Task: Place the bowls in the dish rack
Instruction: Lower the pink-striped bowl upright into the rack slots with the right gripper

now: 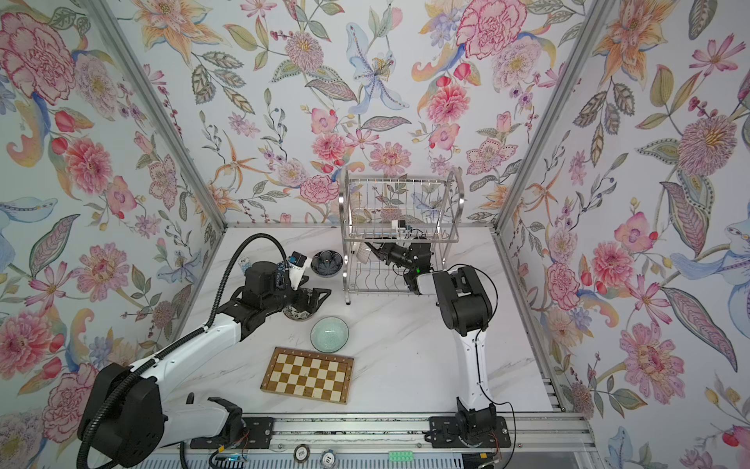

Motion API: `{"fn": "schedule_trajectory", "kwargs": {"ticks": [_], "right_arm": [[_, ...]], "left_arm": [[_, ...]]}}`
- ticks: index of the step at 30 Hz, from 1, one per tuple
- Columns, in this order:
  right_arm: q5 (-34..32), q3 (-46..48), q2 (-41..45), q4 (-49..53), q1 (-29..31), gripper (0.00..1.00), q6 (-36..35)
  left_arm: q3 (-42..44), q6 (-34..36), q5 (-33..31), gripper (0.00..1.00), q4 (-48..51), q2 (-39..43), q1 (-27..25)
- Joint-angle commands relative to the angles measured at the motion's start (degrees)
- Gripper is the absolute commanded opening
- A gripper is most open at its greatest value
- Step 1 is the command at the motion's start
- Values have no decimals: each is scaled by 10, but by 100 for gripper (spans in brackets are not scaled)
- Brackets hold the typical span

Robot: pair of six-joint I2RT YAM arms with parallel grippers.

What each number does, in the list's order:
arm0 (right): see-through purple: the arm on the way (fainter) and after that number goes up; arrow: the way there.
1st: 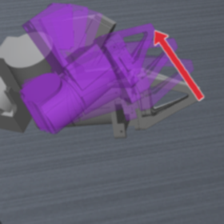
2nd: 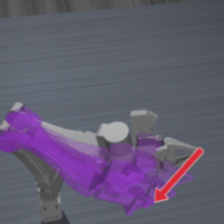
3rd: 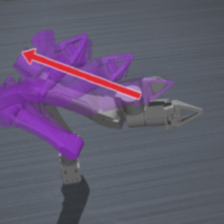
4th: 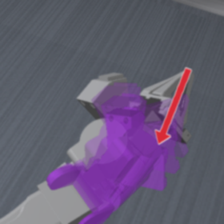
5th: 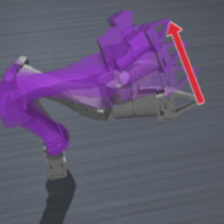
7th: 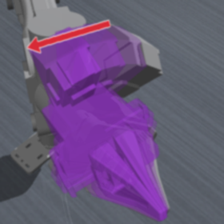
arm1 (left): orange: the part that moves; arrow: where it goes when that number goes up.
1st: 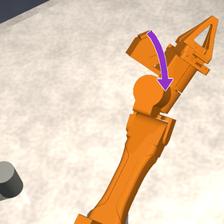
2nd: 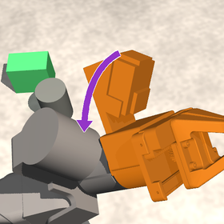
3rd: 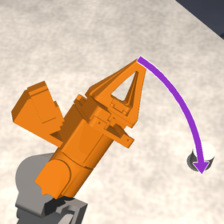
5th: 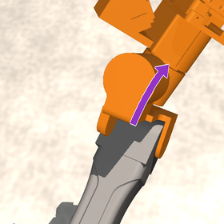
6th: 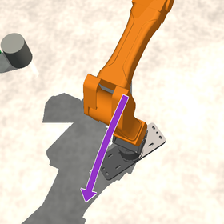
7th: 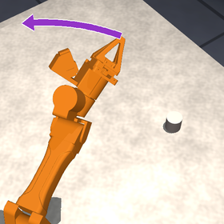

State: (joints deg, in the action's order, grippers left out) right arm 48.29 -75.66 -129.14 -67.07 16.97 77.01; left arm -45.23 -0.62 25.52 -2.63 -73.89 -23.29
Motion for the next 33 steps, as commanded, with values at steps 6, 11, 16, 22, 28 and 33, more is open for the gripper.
{"fn": "schedule_trajectory", "kwargs": {"ticks": [6, 11, 16, 22, 28, 33], "right_arm": [[19, -56, -26, -29, -5, 9, -2], [21, -66, -36, -23, -7, 10, -4], [18, -67, -40, -11, -9, 10, -11], [14, -68, -43, 5, -9, 10, -23], [8, -67, -40, 13, -10, 11, -27], [6, -66, -36, 27, -10, 12, -36]], "left_arm": [[-6, 9, 12, 99, 5, -7, -8], [-6, 10, 12, 99, 5, -8, -9], [-6, 9, 10, 99, 5, -10, -9], [-8, 10, 8, 99, 7, -13, -10], [-9, 11, 6, 99, 8, -14, -10], [-10, 11, 6, 99, 8, -13, -10]]}}
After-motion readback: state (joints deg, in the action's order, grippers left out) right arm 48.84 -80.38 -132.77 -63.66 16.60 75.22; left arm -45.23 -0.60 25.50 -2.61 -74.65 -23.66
